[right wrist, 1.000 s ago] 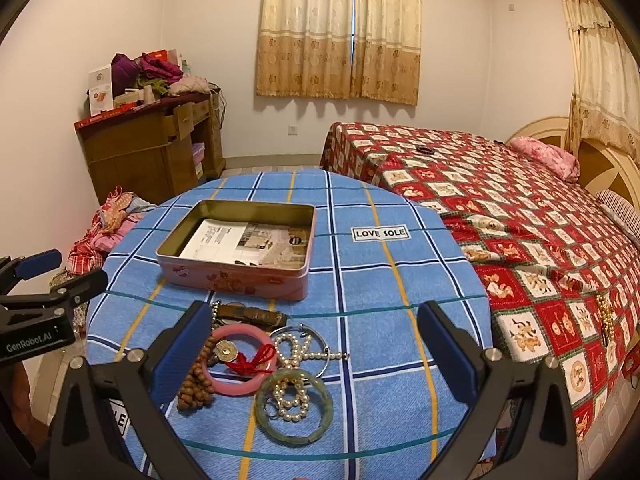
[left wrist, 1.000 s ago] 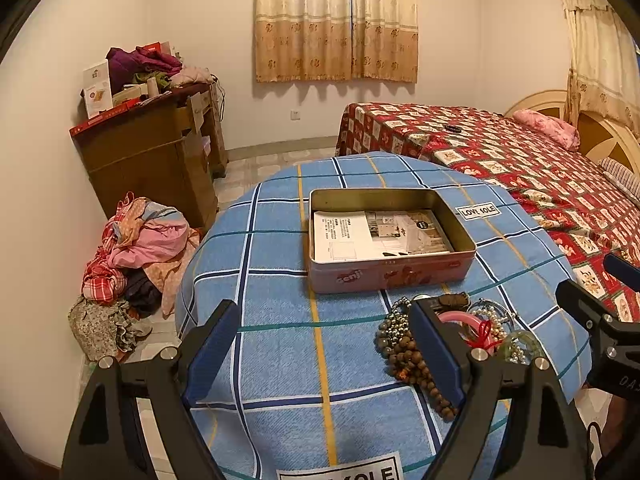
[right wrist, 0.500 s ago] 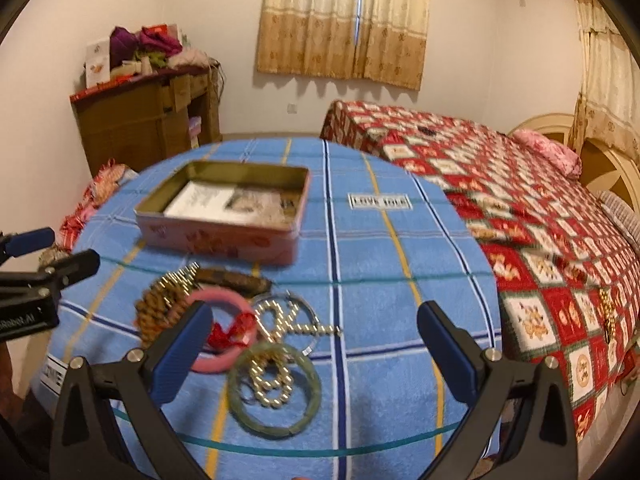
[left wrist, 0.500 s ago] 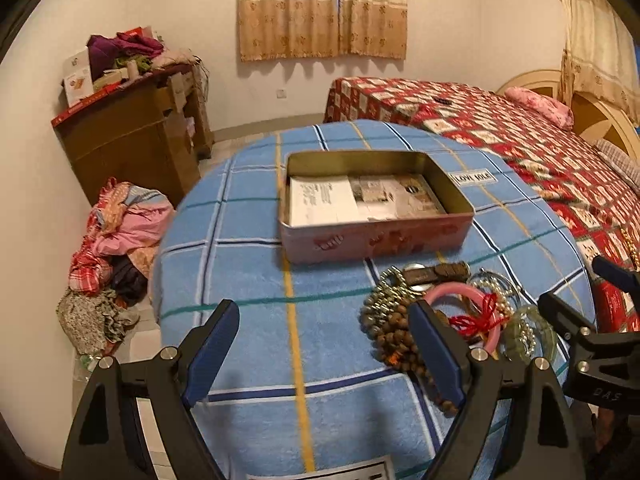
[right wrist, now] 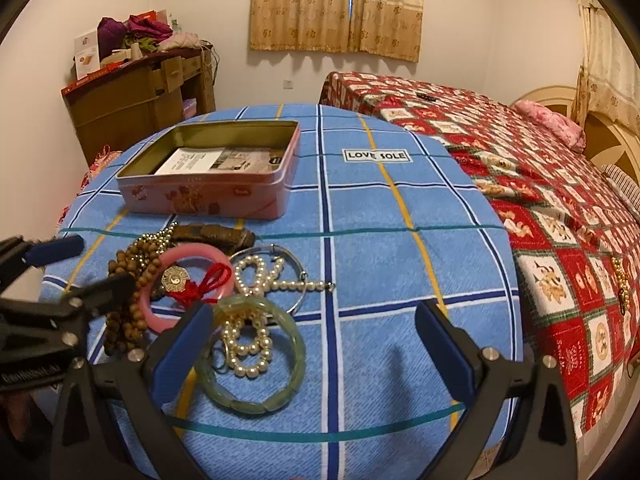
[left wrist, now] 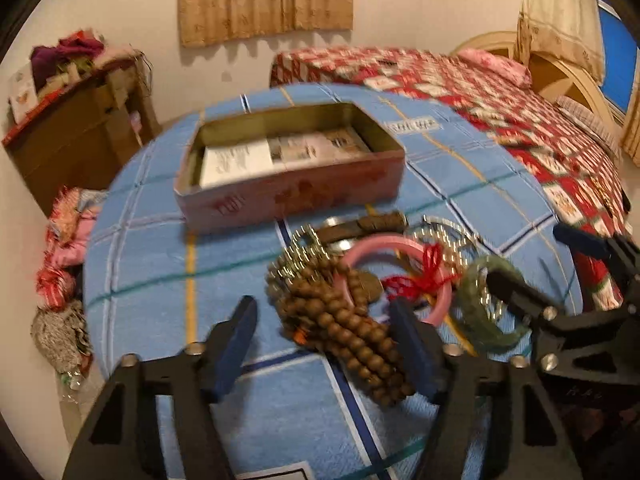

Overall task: Organize jewelry
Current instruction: 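Grasp the brown bead string with the left tool while the right tool grasps the green jade bangle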

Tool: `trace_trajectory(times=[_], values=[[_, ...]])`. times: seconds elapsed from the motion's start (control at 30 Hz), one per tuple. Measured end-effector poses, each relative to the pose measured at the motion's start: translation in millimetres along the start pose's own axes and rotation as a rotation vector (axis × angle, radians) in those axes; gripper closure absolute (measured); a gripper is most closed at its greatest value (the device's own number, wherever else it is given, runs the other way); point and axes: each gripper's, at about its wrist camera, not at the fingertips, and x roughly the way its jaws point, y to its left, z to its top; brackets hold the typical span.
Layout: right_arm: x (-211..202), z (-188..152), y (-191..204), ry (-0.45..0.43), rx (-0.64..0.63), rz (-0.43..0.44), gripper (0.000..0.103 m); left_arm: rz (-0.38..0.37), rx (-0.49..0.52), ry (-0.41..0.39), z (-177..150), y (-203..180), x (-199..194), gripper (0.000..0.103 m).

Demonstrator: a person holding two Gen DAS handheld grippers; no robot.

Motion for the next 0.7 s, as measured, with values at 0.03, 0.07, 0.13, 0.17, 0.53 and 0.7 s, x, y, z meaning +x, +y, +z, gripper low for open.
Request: trace_trajectory(times=[0.03, 0.07, 0.13, 0.17, 0.53, 0.7], values=[[-0.8, -0.2, -0.1, -0.003, 0.001, 0.000, 0.001, -0.017, -0.012, -0.001, -1.3, 3.0, -0.5, 0.052], [-0.9, -0.1, -0.3, -0.005, 0.001, 0.000, 0.001, -0.021, -0.017, -0.005, -1.7, 4.5, -1.3, 0.058], [-1.5, -0.3, 0.8, -0.005, -0.001, 0.002, 0.001, -0.018, -0.023, -0.015, -3.4, 10.0, -4.1, 0.075], [-1.3, -0.1, 1.3, -0.005, -0.002, 0.003, 0.001, -0.029, -0.031, -0.018, -2.9, 12.3, -3.9, 0.079], [0.8, -1.6, 3.1, -0.006, -0.005, 0.020, 0.001, -0.003, -0.036, -0.062, 0.9, 37.7, -16.0, 0.088], [3.4, -3.4, 5.0, 0.016, -0.010, 0.056, 0.014, -0.005, -0.026, -0.079, 3.4, 37.5, -19.7, 0.088]])
